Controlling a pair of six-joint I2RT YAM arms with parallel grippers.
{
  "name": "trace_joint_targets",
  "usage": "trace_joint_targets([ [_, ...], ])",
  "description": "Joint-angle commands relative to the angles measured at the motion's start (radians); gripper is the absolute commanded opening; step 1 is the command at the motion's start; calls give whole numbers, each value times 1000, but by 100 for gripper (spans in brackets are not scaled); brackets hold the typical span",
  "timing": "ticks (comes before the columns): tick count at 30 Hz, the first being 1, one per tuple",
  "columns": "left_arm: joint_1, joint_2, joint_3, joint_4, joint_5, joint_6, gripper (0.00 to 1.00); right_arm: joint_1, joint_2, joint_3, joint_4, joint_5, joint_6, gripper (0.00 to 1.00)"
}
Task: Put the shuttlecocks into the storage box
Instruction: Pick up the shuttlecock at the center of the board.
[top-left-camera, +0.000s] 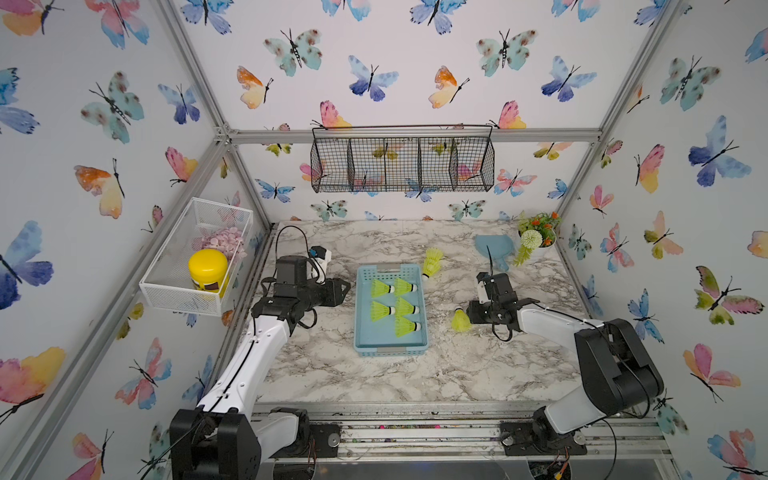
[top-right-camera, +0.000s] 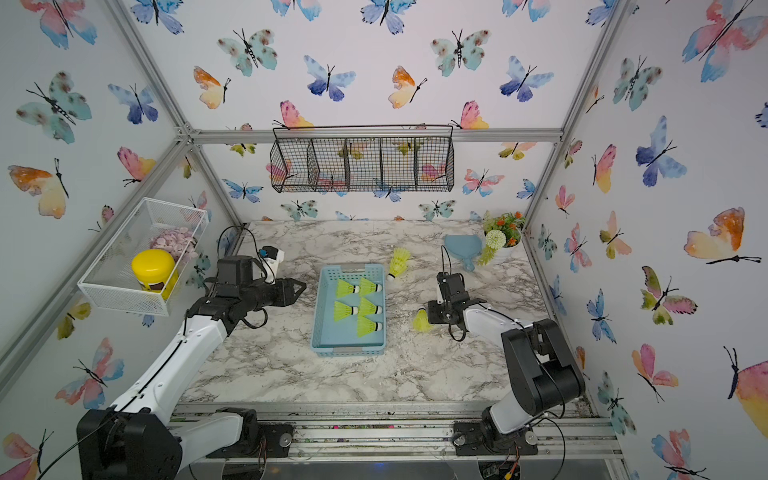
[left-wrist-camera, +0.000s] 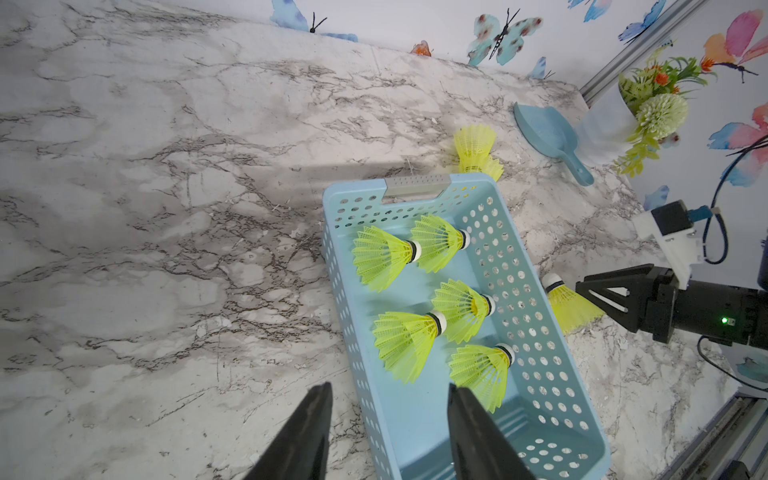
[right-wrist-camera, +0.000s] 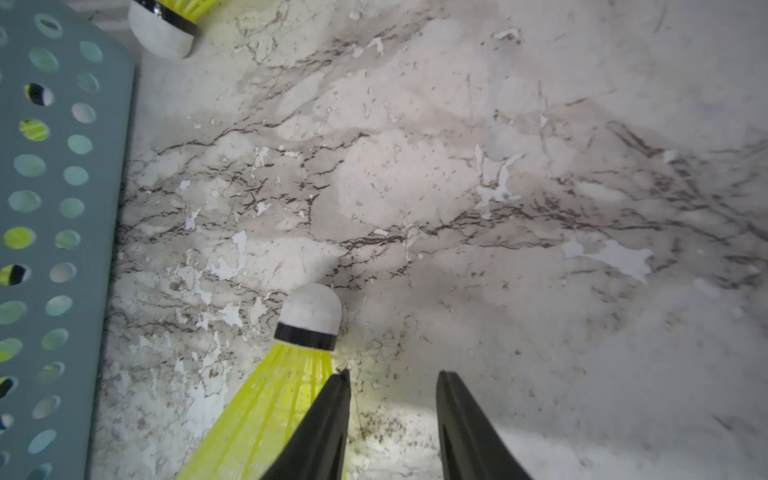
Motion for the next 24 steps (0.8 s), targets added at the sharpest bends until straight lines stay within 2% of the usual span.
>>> trace_joint_targets([
  [1,7,0,-2,-2,21,2,50,-1,23,23,-57,-108,-40,41],
  [10,9,0,-1,-2,24,2,50,-1,57,22,-22,-296,-77,41],
  [19,11,-2,-2,0,27,2,50,1,133,53,31,-290,-80,47],
  [24,15,-3,-1,0,29,1,50,1,176,88,43,-290,-65,47],
])
